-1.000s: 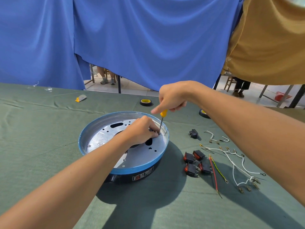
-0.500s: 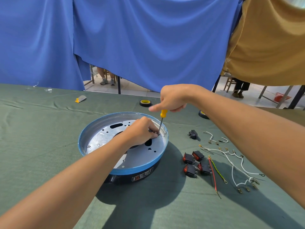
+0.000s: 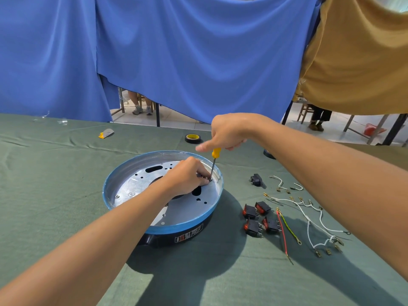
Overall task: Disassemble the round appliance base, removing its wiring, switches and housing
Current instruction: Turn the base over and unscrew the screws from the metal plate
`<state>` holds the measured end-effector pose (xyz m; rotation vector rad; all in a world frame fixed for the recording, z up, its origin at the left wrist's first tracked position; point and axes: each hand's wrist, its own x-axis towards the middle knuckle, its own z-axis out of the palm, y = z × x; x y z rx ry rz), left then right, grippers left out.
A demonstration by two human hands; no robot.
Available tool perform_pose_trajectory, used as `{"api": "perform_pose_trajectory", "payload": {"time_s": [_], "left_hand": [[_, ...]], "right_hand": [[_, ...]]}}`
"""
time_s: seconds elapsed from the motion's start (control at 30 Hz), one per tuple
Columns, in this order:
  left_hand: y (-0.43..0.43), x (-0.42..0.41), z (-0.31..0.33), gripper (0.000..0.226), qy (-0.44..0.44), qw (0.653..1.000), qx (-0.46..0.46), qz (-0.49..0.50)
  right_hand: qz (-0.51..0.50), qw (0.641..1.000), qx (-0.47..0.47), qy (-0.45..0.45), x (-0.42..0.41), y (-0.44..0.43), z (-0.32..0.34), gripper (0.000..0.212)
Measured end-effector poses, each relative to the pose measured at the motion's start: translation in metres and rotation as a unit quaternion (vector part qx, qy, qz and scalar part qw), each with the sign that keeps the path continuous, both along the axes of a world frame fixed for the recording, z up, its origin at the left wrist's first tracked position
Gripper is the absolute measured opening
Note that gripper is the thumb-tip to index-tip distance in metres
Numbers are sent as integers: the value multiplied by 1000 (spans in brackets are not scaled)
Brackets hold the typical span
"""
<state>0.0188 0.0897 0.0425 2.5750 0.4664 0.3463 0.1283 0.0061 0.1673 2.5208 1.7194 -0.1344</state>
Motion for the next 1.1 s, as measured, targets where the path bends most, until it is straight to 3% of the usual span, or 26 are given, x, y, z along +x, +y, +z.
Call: {"api": "perform_pose_trajectory", "payload": {"time_s": [0.07,0.17,0.27,0.37,0.4,0.47,0.53,0.67,0.77,0.87,0.97,1.0,1.1], "left_hand": [[0,0,0,22,0,1000,-3,-1],[0,1,0,23,2,1000,-3,0],[1,0,0,21,-5,1000,0,-2],[1,-1,-1,20,-8,1000,-3,-4],[1,-1,-1,19,-9,1000,-4,-3],[1,-1,-1,19,-8,1000,-4,-2],[1,-1,-1,19,-8,1000,-4,-2],[-1,0,0,21,-7,1000,-3,-6],[0,-1,0,19,-10,1000,-2,-4],[0,-1,-1,18,-10,1000,-1,-7],[0,-1,-1,20,-7,1000,0,-6],[0,-1,-1,20,-7,1000,0,-3],[0,0,0,20,-9,1000,-2,-1]], "right_hand": [[-15,999,-7,-36,-1,0,0,56],[3,998,6,-56,-2,0,-1,34],[39,999,12,-21,-5,-2,3,9],[47,999,-8,13,-5,-1,3,6],[44,999,-6,9,-5,-1,2,7],[19,1000,-3,-13,-4,0,-1,40],[-8,999,-5,-43,-5,-2,-1,56],[10,998,-5,-66,-6,-2,0,29],[35,999,2,-16,-7,-3,3,6],[27,999,-8,17,-6,-3,1,10],[-14,1000,-18,-15,-7,-5,0,52],[-23,999,-26,-27,-8,-6,0,57],[-21,998,-31,-47,-8,-7,1,41]]}}
